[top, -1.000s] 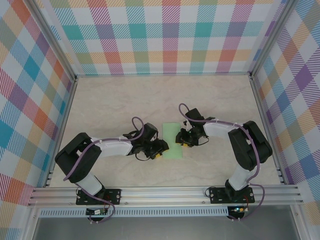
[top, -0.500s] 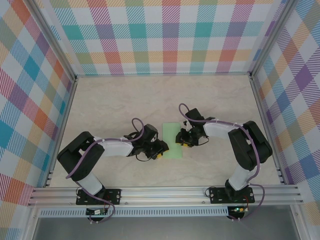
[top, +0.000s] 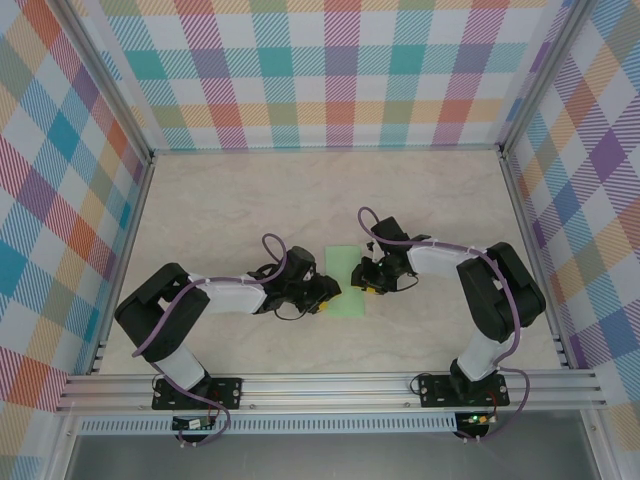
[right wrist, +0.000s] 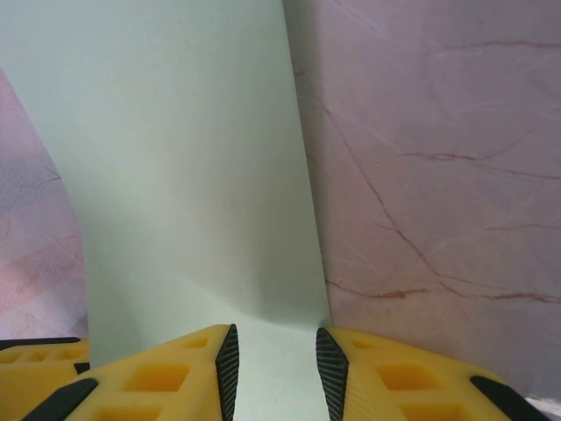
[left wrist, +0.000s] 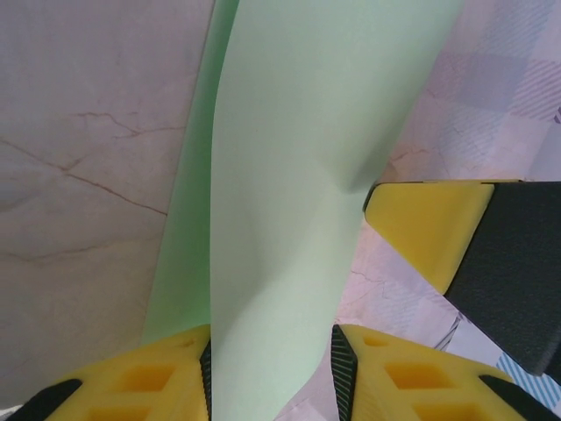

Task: Fold a paper plane with a square sheet of paper (pick it up from the middle)
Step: Fold the triangle a second time at the center of the table.

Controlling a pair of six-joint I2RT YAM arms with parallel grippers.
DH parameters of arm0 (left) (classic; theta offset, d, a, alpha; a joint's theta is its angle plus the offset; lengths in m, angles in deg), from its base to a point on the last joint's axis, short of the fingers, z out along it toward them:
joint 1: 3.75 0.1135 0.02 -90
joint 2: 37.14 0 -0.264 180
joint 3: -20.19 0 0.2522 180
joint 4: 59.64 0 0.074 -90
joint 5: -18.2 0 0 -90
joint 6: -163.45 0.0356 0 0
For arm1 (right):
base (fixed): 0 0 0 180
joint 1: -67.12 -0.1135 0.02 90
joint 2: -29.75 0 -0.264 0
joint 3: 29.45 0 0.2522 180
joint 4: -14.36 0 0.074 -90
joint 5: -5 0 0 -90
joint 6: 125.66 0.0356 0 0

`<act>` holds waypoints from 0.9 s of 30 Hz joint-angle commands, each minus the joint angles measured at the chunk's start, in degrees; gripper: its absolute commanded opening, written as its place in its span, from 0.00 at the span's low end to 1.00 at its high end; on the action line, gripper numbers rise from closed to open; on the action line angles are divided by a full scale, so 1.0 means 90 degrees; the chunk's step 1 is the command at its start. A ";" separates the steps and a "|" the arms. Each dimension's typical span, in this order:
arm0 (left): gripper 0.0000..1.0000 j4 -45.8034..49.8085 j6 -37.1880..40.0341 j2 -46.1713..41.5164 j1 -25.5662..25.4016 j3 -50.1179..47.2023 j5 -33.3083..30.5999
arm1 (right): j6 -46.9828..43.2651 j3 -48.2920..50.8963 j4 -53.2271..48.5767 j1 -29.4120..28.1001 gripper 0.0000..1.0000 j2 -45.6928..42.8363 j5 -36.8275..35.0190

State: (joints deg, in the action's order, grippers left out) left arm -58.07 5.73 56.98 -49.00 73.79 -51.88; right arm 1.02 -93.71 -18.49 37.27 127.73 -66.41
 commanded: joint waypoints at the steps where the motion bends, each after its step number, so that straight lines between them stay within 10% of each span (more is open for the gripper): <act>1: 0.38 0.0075 -0.0024 0.0009 -0.0054 0.0080 -0.0168 | 0.0032 0.0308 -0.0591 -0.0041 0.34 0.0218 -0.0342; 27: 0.14 -0.0144 0.0385 0.0556 0.0586 0.0473 0.0338 | 0.0418 0.0425 -0.0259 -0.0034 0.38 -0.0648 0.0374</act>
State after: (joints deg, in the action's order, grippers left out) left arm -59.55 6.93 60.98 -44.09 76.76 -50.72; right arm 4.41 -90.34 -18.89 37.23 123.79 -63.94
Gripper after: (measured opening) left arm 0.139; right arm 0.380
